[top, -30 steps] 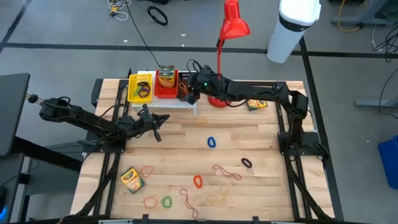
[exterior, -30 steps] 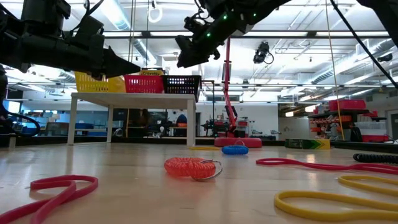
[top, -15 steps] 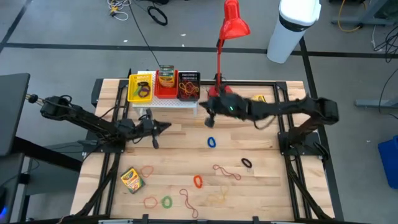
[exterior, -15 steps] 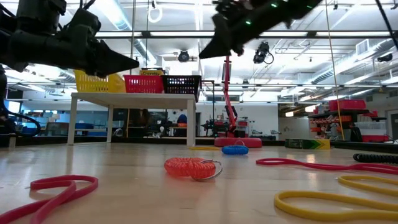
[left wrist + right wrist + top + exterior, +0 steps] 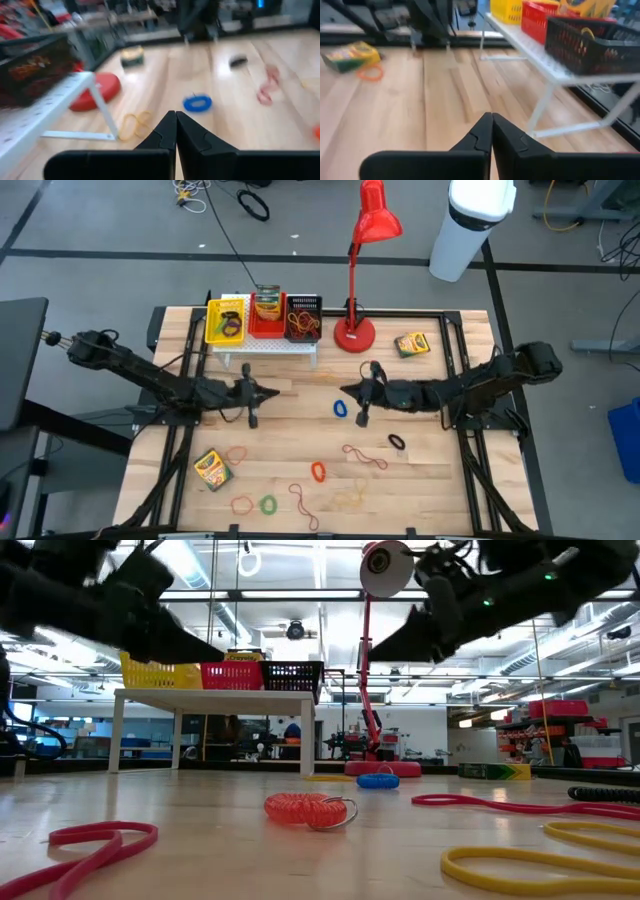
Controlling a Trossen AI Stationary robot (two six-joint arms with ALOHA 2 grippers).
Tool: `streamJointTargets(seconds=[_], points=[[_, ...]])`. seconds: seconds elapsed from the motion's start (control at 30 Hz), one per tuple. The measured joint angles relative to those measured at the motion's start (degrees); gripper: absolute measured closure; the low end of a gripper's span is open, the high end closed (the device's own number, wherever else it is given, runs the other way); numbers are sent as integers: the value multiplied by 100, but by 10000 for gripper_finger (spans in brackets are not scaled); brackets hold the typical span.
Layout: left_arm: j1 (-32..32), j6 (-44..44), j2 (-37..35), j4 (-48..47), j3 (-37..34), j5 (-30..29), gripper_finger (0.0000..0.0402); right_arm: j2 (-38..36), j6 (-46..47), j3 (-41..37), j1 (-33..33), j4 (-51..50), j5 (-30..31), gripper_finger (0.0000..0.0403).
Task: Pick & Place Office Desk Supplies
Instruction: Put the orange rubber band into the black bin on the shelf
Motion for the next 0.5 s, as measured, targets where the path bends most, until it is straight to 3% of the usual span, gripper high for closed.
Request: streamJointTargets(seconds=[0.23,0.5], points=[[-1199,-1611,324,-3685,1787,-312,385,4,0,-231,704,162,675,391],[-2373,-4249,1614,-6025,2928,-279,344,8,42,-266,951,432,652,382]])
